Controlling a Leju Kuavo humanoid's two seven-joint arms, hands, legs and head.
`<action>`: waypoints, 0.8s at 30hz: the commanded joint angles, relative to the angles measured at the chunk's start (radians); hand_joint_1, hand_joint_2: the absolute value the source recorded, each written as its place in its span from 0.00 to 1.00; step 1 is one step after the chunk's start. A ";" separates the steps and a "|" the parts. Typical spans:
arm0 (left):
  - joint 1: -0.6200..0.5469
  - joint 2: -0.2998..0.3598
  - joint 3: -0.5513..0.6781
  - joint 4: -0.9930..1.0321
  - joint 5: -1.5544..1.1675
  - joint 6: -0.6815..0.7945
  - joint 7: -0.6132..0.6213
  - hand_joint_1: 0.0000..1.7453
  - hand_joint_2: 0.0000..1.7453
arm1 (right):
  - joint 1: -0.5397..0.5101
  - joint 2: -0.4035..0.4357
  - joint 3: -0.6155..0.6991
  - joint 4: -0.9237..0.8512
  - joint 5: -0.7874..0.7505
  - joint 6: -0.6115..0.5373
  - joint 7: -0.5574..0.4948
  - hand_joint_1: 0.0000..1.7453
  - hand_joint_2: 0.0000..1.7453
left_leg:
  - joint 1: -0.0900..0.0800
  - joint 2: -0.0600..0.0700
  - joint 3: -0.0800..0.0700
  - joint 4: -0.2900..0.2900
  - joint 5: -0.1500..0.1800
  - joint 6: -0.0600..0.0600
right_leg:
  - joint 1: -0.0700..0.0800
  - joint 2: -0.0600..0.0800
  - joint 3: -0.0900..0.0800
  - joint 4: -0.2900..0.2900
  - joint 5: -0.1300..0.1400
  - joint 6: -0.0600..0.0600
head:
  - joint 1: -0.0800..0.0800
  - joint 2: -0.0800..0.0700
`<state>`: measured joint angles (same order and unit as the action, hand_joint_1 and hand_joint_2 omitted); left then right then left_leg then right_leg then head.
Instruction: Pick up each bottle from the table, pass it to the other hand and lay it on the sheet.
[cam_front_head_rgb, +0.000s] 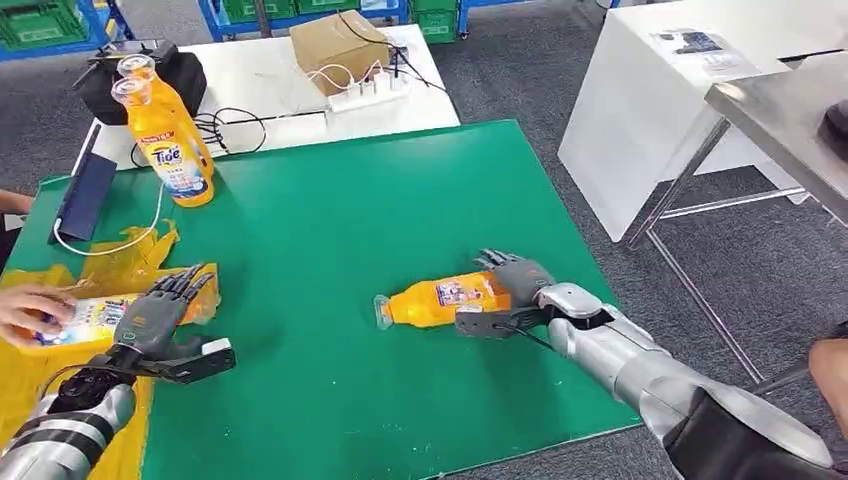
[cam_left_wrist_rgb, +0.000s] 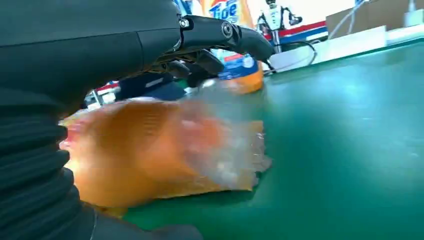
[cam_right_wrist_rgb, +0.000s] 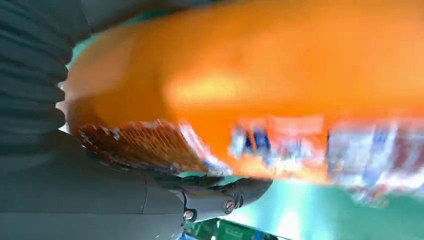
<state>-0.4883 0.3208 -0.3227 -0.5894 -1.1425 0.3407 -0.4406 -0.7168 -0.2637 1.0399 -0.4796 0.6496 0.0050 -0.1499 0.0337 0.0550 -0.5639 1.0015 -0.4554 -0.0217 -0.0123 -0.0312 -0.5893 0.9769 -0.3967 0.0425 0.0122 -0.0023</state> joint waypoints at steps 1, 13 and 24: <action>-0.013 -0.025 -0.055 0.069 0.012 -0.012 -0.007 0.00 1.00 | 0.054 0.089 -0.029 0.132 0.045 0.028 -0.012 1.00 1.00 | 0.000 -0.004 0.000 -0.002 0.003 0.002 | 0.000 0.002 0.000 -0.002 0.003 -0.002 | 0.000 0.000; -0.020 -0.037 -0.032 0.068 0.070 -0.026 -0.044 0.00 1.00 | 0.068 0.090 -0.080 0.132 0.056 0.068 -0.039 1.00 1.00 | 0.001 0.000 0.006 -0.001 0.001 0.001 | 0.001 0.004 0.005 -0.001 0.002 -0.002 | 0.000 0.000; 0.409 -0.223 0.456 -0.736 1.182 -0.938 -0.144 0.00 0.00 | 0.381 0.324 -0.749 -0.560 -0.434 0.065 -0.256 1.00 1.00 | 0.001 0.008 0.003 -0.002 -0.003 0.001 | 0.001 0.016 -0.001 0.000 0.001 -0.004 | 0.000 0.000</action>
<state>-0.3182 0.2853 -0.1963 -0.8151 -0.3703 -0.1588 -0.6867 -0.5725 -0.1475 0.7055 -0.5159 0.2794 0.0157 -0.4388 0.0352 0.0647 -0.5628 1.0016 -0.4571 -0.0240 -0.0111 -0.0211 -0.5907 0.9787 -0.3950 0.0409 0.0126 -0.0023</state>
